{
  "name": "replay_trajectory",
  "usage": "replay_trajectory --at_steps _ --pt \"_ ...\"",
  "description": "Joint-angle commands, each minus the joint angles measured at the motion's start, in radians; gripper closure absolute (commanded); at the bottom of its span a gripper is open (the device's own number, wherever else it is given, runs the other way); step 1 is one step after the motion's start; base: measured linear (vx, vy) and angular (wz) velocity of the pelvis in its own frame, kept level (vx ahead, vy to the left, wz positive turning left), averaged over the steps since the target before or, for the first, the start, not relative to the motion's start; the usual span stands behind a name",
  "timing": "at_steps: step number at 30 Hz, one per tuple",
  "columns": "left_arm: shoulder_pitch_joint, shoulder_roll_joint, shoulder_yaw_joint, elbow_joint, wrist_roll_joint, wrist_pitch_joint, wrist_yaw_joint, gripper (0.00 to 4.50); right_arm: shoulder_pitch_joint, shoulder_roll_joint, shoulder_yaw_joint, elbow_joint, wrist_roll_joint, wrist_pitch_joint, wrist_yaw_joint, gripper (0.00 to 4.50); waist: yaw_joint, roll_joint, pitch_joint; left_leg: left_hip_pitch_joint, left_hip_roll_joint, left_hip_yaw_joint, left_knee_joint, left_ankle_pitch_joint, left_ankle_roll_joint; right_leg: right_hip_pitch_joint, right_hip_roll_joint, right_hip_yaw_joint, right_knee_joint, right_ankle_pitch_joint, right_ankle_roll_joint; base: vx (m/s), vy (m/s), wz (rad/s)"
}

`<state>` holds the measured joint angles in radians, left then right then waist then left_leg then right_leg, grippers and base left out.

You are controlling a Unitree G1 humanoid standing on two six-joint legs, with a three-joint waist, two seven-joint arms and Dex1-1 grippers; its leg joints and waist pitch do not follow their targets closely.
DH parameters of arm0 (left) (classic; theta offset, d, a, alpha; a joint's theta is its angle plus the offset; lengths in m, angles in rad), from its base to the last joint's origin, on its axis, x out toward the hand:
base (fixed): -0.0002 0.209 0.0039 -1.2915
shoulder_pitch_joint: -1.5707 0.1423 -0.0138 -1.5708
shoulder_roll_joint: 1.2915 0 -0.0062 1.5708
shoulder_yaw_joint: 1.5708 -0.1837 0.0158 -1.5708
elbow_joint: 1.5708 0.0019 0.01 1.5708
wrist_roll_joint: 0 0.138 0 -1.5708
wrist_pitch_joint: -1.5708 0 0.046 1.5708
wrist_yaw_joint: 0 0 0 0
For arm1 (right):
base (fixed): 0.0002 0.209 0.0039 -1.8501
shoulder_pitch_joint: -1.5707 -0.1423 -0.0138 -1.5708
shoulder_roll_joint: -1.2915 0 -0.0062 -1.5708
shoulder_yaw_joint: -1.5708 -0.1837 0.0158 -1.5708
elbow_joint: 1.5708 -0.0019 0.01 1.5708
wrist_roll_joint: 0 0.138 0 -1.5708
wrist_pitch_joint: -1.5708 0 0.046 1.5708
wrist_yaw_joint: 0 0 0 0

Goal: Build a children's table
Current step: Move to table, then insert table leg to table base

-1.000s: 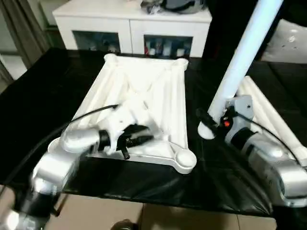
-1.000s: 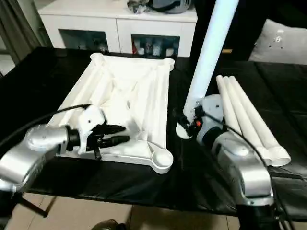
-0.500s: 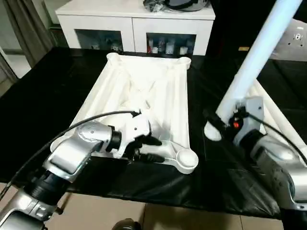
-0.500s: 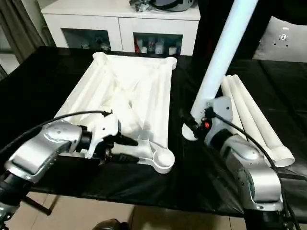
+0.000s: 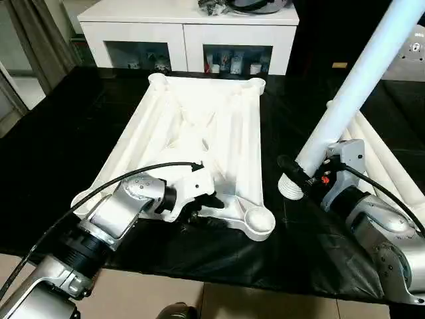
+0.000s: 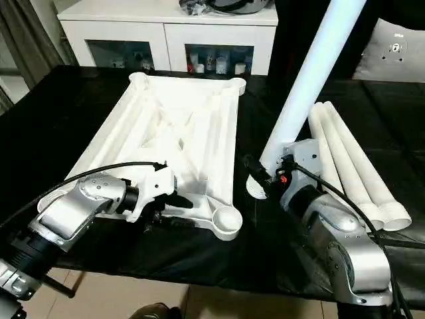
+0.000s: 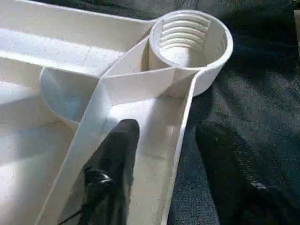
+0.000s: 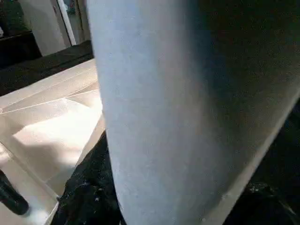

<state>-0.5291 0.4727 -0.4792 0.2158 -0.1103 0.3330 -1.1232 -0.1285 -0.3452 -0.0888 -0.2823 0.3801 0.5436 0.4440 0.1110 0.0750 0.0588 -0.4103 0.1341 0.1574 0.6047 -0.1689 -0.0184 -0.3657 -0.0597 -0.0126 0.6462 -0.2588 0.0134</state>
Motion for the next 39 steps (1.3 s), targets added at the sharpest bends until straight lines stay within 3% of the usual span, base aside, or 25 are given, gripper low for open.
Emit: replay_trajectory --at_steps 1,8,15,21,25,29,30,32,33,34,39 --pt "-0.019 0.008 -0.011 0.021 0.024 -0.022 -0.01 2.64 0.001 0.005 -0.004 -0.029 0.004 0.007 0.0 2.59 0.0 -0.004 -0.062 0.035 0.085 -0.035 -0.08 -0.206 0.015 0.021 -0.091 0.035 -0.077 0.028 -0.234 0.0 0.0 0.0" --pt "-0.028 0.014 -0.023 0.076 0.066 -0.058 -0.007 3.23 0.01 0.017 0.009 -0.036 0.012 0.018 -0.009 2.59 0.003 -0.001 -0.064 0.035 0.088 -0.036 -0.082 -0.212 0.01 0.02 -0.093 0.035 -0.076 0.025 -0.231 0.0 0.0 0.0" --pt "-0.028 0.008 -0.011 0.107 0.086 -0.078 -0.01 3.75 -0.002 0.019 0.009 -0.026 0.032 0.039 -0.003 2.59 0.005 -0.005 -0.067 0.035 0.087 -0.035 -0.082 -0.21 0.005 0.021 -0.096 0.036 -0.077 0.012 -0.232 0.0 0.0 0.0" --pt "-0.027 -0.013 0.017 0.13 0.062 -0.067 -0.002 4.23 -0.017 0.018 0.014 -0.015 0.035 0.034 0.004 2.59 0.005 -0.004 -0.067 0.034 0.088 -0.035 -0.082 -0.207 0.004 0.021 -0.096 0.036 -0.076 0.011 -0.23 0.0 0.0 0.0" --pt "-0.026 -0.05 0.069 0.147 0.027 -0.002 0.041 4.44 -0.055 0.024 0.02 0.021 0.018 0.01 0.001 2.59 -0.006 -0.002 -0.071 0.029 0.082 -0.034 -0.074 -0.155 0.024 0.027 -0.096 0.033 -0.069 0.098 -0.249 0.0 0.0 0.0" --pt "-0.043 -0.086 0.107 0.182 0.033 0.021 0.126 4.5 -0.093 0.027 0.028 0.062 0.002 -0.012 0.007 2.59 -0.013 -0.004 -0.071 0.027 0.081 -0.033 -0.069 -0.14 0.048 0.031 -0.095 0.032 -0.072 0.081 -0.257 0.0 0.0 0.0" --pt "-0.045 -0.088 0.107 0.184 0.037 0.017 0.131 4.5 -0.104 0.02 0.039 0.078 -0.006 -0.015 0.018 2.59 -0.015 -0.015 -0.071 0.026 0.08 -0.031 -0.069 -0.131 0.055 0.032 -0.094 0.032 -0.074 0.088 -0.256 0.0 0.0 0.0" --pt "-0.045 -0.091 0.103 0.184 0.04 0.012 0.131 4.5 -0.126 0.009 0.062 0.107 -0.015 -0.02 0.049 2.59 -0.015 -0.007 -0.074 0.026 0.08 -0.031 -0.064 -0.108 0.071 0.03 -0.092 0.03 -0.071 0.103 -0.262 0.0 0.0 0.0" --pt "-0.04 -0.094 0.1 0.178 0.04 -0.007 0.121 4.5 -0.146 0.002 0.083 0.136 -0.022 -0.026 0.074 2.59 -0.016 -0.018 -0.074 0.027 0.08 -0.029 -0.064 -0.102 0.077 0.031 -0.092 0.031 -0.072 0.109 -0.263 0.0 0.0 0.0" --pt "-0.031 -0.097 0.101 0.165 0.03 -0.041 0.104 4.5 -0.158 0.001 0.092 0.153 -0.023 -0.025 0.085 2.59 -0.013 -0.011 -0.075 0.026 0.081 -0.03 -0.062 -0.093 0.086 0.03 -0.094 0.03 -0.07 0.109 -0.268 0.0 0.0 0.0" --pt "-0.007 -0.11 0.103 0.123 0.019 -0.08 0.076 4.5 -0.208 -0.013 0.134 0.239 -0.032 -0.038 0.151 2.59 -0.003 -0.009 -0.08 0.028 0.086 -0.028 -0.059 -0.072 0.101 0.026 -0.092 0.028 -0.062 0.14 -0.272 0.0 0.0 0.0"
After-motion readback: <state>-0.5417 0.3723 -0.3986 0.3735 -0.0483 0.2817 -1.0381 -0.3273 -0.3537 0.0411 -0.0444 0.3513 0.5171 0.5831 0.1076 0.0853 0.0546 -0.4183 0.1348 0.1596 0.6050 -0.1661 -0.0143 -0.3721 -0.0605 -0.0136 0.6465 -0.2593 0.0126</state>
